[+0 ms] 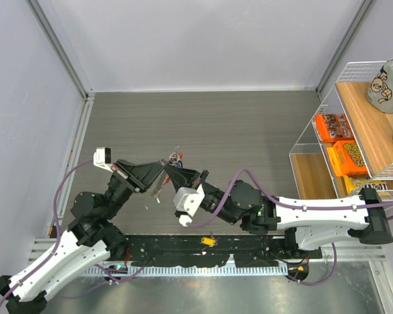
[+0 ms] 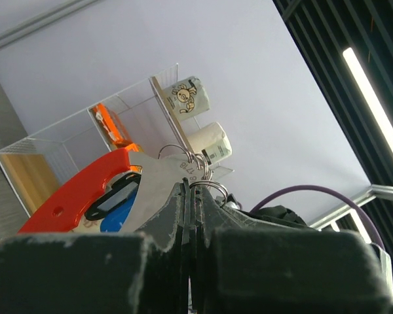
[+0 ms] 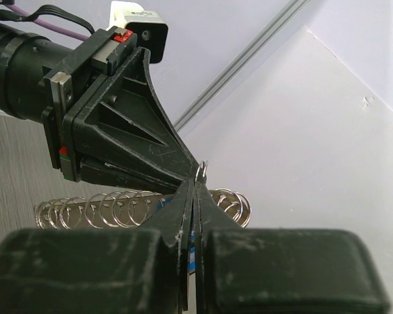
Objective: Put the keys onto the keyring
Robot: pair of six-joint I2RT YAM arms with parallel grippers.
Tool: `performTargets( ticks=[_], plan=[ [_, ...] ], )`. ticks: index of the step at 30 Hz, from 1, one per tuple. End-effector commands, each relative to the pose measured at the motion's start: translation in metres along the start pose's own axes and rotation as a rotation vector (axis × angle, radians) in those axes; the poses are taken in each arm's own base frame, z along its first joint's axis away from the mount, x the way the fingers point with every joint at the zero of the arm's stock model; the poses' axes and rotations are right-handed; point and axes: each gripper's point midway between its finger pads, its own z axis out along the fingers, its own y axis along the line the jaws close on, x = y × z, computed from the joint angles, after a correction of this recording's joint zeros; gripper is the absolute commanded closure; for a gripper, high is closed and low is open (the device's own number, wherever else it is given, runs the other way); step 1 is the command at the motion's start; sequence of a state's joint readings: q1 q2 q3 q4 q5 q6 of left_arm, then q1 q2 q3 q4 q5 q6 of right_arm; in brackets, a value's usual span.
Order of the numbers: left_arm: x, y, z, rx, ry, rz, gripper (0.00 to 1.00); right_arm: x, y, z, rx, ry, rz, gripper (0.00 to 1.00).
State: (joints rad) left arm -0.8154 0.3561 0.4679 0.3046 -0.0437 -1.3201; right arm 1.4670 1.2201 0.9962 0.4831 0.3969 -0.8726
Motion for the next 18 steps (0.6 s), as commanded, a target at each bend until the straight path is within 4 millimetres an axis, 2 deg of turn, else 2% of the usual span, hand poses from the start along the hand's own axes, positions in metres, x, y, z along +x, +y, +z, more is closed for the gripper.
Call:
performTargets(
  ticks=[1,4,10,18],
  plan=[
    [0.049,-0.072,-0.026,0.309,0.323,0.059,0.99,0.023,-0.036,-0.008,0.110,0.078,0.021,0.95],
    [0.054,-0.073,-0.026,0.328,0.354,0.076,0.96,0.021,-0.039,-0.013,0.110,0.065,0.043,0.95],
    [0.052,-0.073,-0.029,0.353,0.332,0.121,0.87,0.013,-0.042,-0.021,0.103,0.030,0.097,0.94],
    [0.050,-0.087,-0.038,0.416,0.331,0.213,0.74,0.000,-0.040,-0.028,0.028,-0.024,0.169,0.95]
  ],
)
